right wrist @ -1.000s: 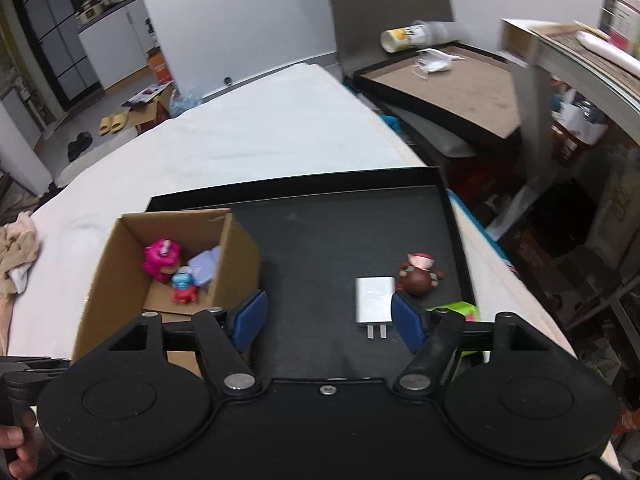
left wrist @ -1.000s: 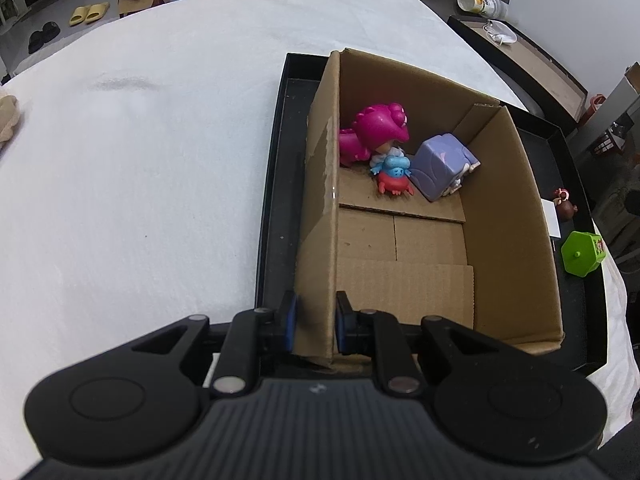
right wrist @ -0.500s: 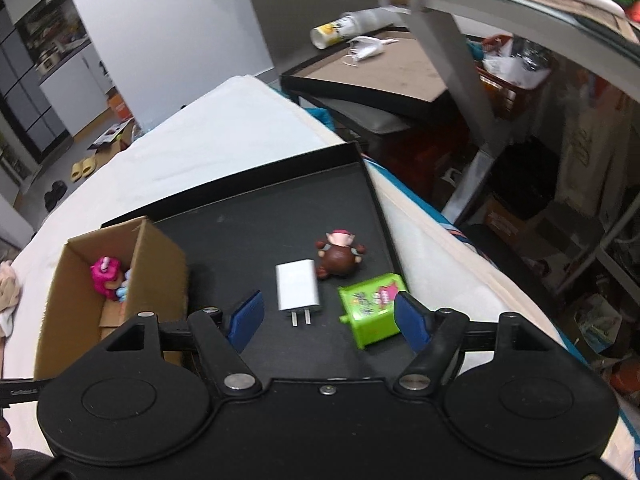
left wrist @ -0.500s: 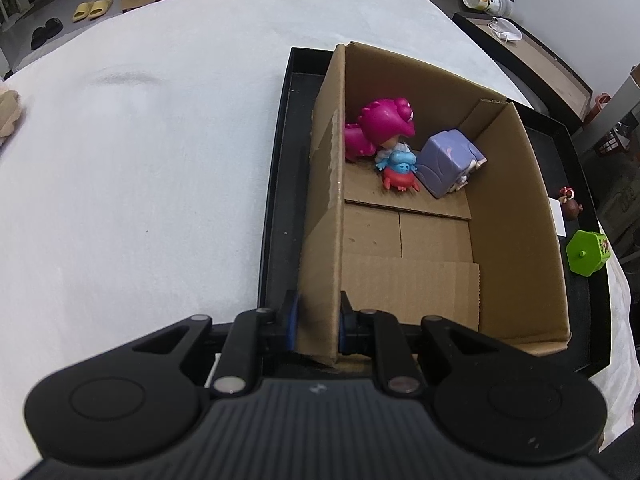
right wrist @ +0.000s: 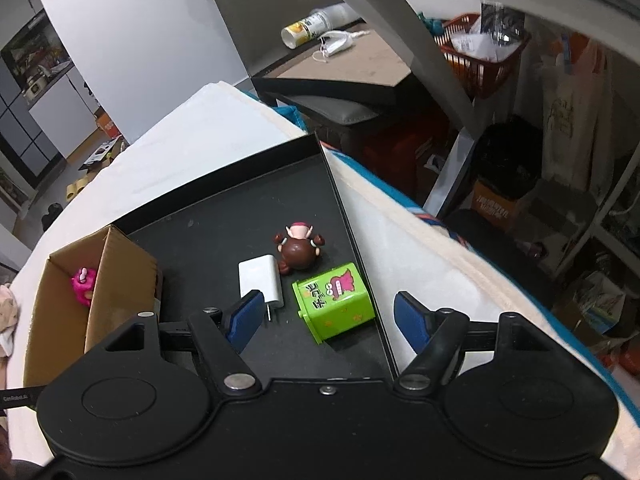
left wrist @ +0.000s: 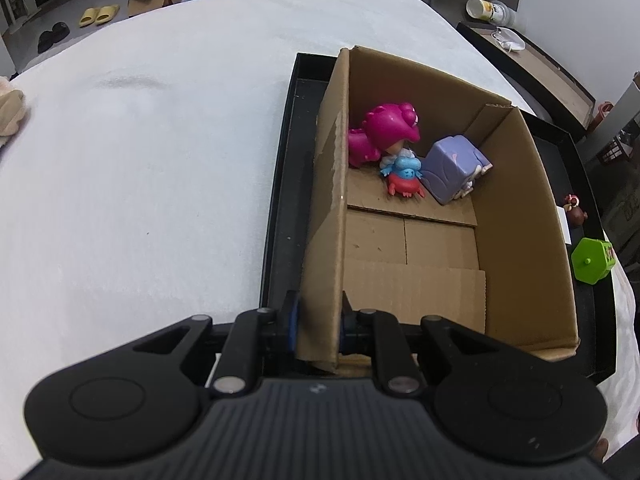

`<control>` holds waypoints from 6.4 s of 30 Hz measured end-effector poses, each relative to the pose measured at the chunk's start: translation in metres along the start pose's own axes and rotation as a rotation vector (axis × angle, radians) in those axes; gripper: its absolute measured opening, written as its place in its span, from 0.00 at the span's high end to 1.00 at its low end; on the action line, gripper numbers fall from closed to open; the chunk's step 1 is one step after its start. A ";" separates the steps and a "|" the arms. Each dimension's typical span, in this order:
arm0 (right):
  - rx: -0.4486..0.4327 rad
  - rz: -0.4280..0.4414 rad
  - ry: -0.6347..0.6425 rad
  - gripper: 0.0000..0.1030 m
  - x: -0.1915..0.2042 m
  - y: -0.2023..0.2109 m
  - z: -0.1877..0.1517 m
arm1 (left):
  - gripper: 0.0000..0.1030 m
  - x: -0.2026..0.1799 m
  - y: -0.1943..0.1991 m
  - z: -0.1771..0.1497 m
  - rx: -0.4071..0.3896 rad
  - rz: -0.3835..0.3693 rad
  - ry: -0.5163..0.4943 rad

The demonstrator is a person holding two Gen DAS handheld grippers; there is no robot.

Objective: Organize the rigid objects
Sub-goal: 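Move the right gripper to the green box figure and grasp it, then carry the green box figure into the box and release it, then move the right gripper to the white charger and grasp it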

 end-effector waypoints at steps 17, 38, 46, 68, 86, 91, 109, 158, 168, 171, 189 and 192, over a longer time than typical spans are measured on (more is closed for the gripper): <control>0.033 0.042 -0.067 0.31 -0.027 -0.012 0.006 | 0.84 -0.011 0.003 -0.002 -0.018 0.034 -0.010; 0.088 -0.075 0.207 0.43 0.017 -0.058 -0.002 | 0.84 -0.006 0.005 -0.007 -0.038 0.019 0.014; 0.055 -0.091 0.225 0.53 0.020 -0.047 -0.005 | 0.83 -0.002 0.008 -0.010 -0.047 -0.002 0.022; -0.030 -0.049 0.312 0.53 0.097 0.012 -0.003 | 0.82 0.006 0.007 -0.013 -0.069 -0.068 0.042; -0.026 0.029 0.383 0.52 0.193 0.033 -0.023 | 0.78 0.018 0.006 -0.015 -0.077 -0.133 0.064; -0.017 0.035 0.417 0.52 0.213 0.033 -0.032 | 0.77 0.020 0.005 -0.015 -0.078 -0.147 0.063; 0.049 0.044 0.511 0.53 0.259 0.007 -0.062 | 0.76 0.023 0.004 -0.016 -0.088 -0.180 0.070; -0.031 0.036 0.362 0.25 0.211 0.038 -0.032 | 0.76 0.022 0.004 -0.018 -0.092 -0.174 0.060; -0.039 -0.026 0.291 0.25 0.153 0.038 -0.025 | 0.76 0.020 0.005 -0.018 -0.092 -0.159 0.056; -0.037 -0.027 0.271 0.24 0.140 0.037 -0.025 | 0.76 0.019 0.005 -0.018 -0.091 -0.150 0.051; -0.072 -0.050 0.207 0.16 0.065 0.018 -0.021 | 0.76 0.013 0.005 -0.015 -0.074 -0.112 0.062; -0.067 -0.029 0.194 0.16 0.060 0.015 -0.020 | 0.76 0.010 0.004 -0.013 -0.068 -0.095 0.059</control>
Point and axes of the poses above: each gripper's, at about its wrist camera, not at the fingertips, and y roughly against the way its jaws point, x to its left, z to its top, the point moved 1 cm from there along -y, roughly the way its jaws point, and after that the axes turned 6 degrees about -y, right-handed, at the moved point
